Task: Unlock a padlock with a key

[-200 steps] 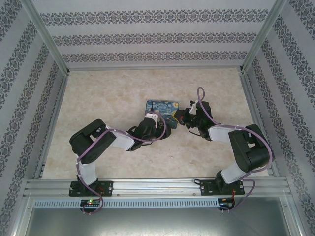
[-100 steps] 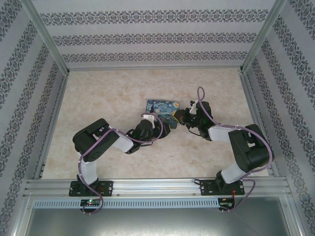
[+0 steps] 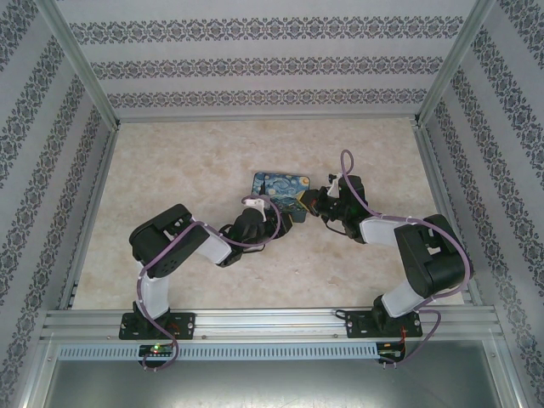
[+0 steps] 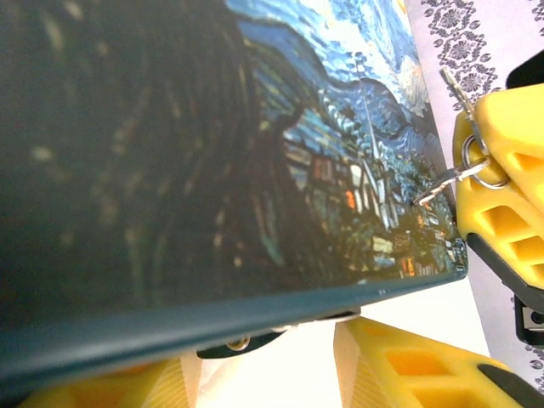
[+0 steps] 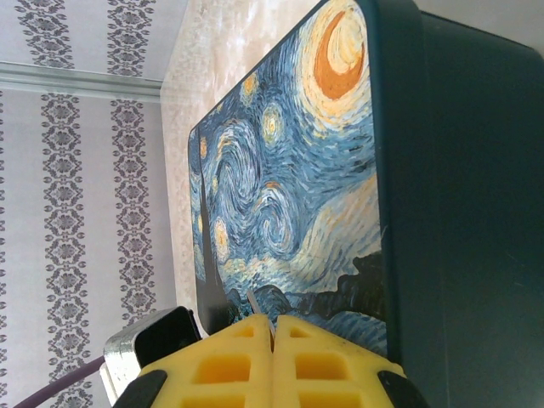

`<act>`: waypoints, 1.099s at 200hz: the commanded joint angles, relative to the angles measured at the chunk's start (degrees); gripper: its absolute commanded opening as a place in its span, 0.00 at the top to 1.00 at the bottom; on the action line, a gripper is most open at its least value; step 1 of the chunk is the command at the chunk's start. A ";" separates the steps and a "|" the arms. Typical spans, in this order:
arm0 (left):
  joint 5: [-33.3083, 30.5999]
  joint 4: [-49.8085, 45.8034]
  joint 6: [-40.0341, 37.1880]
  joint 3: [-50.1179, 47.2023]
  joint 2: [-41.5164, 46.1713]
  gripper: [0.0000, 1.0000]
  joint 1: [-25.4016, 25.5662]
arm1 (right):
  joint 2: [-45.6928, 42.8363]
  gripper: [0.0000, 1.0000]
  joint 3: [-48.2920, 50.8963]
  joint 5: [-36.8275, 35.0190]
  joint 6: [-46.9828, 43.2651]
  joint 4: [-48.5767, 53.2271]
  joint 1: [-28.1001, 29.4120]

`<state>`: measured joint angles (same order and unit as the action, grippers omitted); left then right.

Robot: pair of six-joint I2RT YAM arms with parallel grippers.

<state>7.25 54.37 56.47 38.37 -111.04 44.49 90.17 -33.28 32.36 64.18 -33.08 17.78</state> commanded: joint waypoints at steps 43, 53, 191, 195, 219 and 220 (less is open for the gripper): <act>2.63 11.41 5.75 -2.26 -2.01 0.49 0.37 | 1.32 1.00 0.52 -1.03 -0.24 0.65 0.07; 2.53 12.01 6.06 -2.57 -1.58 0.49 0.63 | 1.35 1.00 0.58 -1.00 -0.20 0.57 0.07; -2.27 17.07 9.37 -3.63 -2.03 0.51 2.07 | 1.85 1.00 0.75 -0.98 -0.09 0.12 0.15; -2.45 17.13 9.51 -3.61 -1.89 0.51 2.18 | 1.93 1.00 0.75 -0.99 -0.03 0.12 0.15; -3.48 16.31 9.64 -3.48 -1.62 0.51 2.72 | 2.03 1.00 0.76 -1.06 -0.04 0.02 0.15; -3.56 16.30 9.72 -3.48 -1.63 0.51 2.71 | 2.03 1.00 0.76 -1.02 -0.08 -0.02 0.15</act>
<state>4.89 66.74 64.84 35.20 -113.32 45.82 90.59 -33.28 32.36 64.38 -33.95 17.78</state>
